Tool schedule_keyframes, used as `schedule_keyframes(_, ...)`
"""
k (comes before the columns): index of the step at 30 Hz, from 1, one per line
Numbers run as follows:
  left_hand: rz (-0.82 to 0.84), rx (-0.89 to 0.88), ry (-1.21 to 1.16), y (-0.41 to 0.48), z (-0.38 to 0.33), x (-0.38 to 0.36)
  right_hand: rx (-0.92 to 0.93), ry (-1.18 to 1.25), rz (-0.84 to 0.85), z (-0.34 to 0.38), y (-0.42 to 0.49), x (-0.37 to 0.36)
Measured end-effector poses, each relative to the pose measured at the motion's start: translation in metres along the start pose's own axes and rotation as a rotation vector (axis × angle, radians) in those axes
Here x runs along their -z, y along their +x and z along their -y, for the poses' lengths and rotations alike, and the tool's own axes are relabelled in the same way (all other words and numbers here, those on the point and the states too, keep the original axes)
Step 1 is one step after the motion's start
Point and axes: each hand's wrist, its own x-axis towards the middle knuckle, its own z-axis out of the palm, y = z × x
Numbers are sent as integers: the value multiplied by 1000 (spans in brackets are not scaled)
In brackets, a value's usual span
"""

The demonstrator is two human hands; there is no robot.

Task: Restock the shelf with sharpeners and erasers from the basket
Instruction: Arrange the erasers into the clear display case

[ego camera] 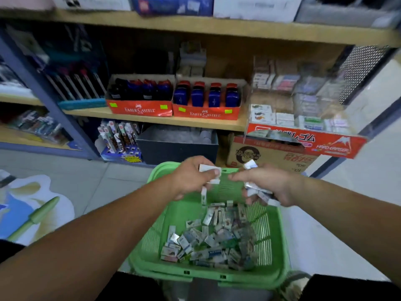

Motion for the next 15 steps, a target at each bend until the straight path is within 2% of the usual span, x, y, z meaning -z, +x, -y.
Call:
schedule_keyframes(8, 34, -165, -360, -56, -124, 25, 210, 0, 63, 59, -64, 16)
schedule_keyframes(11, 13, -207, -444, -55, -145, 20, 263, 95, 102, 60, -65, 15)
schedule_keyframes(15, -8, -239, -500, -42, -152, 15, 299, 149, 50, 58, -57, 24)
